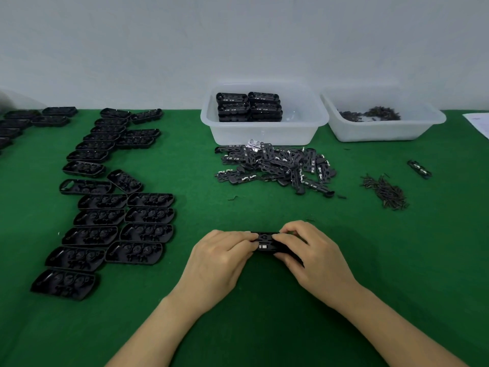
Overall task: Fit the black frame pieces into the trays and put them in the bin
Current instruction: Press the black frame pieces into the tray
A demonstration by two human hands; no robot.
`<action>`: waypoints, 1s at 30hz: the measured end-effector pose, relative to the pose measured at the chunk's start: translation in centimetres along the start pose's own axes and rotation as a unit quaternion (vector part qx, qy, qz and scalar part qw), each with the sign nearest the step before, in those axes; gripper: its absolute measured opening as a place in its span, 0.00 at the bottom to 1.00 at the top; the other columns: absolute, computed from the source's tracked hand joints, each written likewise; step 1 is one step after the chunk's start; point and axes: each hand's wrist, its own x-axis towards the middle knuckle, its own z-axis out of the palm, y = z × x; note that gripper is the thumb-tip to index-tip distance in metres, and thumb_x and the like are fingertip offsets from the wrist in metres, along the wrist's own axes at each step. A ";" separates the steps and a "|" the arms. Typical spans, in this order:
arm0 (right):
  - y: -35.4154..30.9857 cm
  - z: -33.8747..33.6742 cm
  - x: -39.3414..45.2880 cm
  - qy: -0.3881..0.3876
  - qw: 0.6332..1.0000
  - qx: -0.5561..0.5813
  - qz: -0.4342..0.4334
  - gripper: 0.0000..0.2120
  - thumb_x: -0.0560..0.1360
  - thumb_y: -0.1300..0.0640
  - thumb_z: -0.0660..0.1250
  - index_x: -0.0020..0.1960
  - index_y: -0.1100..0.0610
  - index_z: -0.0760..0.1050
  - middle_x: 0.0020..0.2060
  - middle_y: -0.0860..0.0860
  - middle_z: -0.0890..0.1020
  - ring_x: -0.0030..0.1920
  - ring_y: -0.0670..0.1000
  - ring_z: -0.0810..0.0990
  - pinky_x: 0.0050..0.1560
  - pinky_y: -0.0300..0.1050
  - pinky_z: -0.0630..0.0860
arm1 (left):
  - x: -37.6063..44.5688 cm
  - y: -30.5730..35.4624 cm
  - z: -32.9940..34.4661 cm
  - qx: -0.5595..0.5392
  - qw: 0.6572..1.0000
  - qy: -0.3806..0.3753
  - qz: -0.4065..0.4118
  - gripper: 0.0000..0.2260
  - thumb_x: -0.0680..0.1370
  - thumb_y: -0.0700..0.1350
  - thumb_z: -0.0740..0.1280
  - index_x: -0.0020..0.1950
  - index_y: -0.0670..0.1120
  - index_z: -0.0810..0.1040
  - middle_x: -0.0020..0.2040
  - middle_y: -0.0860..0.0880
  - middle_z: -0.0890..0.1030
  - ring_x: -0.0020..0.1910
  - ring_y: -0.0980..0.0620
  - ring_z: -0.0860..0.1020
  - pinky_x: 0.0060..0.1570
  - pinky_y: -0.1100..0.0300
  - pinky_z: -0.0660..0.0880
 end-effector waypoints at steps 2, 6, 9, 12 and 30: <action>0.0 0.0 0.0 -0.006 1.000 0.015 0.012 0.14 0.65 0.58 0.75 0.49 0.59 0.79 0.45 0.52 0.79 0.41 0.50 0.79 0.41 0.44 0.79 | -0.1 -0.1 0.1 -0.004 1.000 0.001 -0.001 0.09 0.76 0.44 0.64 0.47 0.44 0.83 0.50 0.51 0.83 0.47 0.53 0.81 0.43 0.59 0.75; 0.3 0.0 0.2 -0.014 0.994 0.078 0.078 0.17 0.67 0.56 0.74 0.54 0.57 0.76 0.48 0.48 0.77 0.45 0.45 0.74 0.48 0.41 0.75 | -0.2 -0.4 0.3 -0.032 0.999 0.005 -0.020 0.04 0.74 0.41 0.70 0.48 0.45 0.83 0.52 0.52 0.82 0.49 0.54 0.80 0.47 0.58 0.74; 0.6 0.1 0.3 -0.028 0.988 0.106 0.114 0.19 0.68 0.54 0.73 0.57 0.57 0.76 0.50 0.47 0.75 0.49 0.45 0.73 0.53 0.41 0.72 | -0.2 -0.7 0.4 -0.060 0.997 -0.009 -0.049 0.07 0.73 0.44 0.71 0.50 0.46 0.81 0.54 0.53 0.80 0.52 0.55 0.77 0.50 0.56 0.73; 0.6 0.1 0.4 -0.034 0.987 0.111 0.109 0.17 0.68 0.55 0.73 0.55 0.57 0.76 0.49 0.48 0.74 0.49 0.46 0.73 0.52 0.43 0.73 | 0.2 -0.8 0.2 -0.093 0.988 -0.018 -0.125 0.14 0.72 0.51 0.70 0.56 0.48 0.78 0.56 0.53 0.76 0.55 0.56 0.74 0.53 0.56 0.72; 0.6 0.2 0.5 -0.045 0.987 0.108 0.110 0.15 0.69 0.53 0.72 0.53 0.56 0.75 0.48 0.47 0.74 0.47 0.45 0.71 0.52 0.42 0.71 | 1.7 1.3 0.2 -0.020 0.961 -0.048 -0.270 0.12 0.70 0.62 0.65 0.41 0.54 0.74 0.46 0.57 0.71 0.47 0.56 0.70 0.42 0.62 0.53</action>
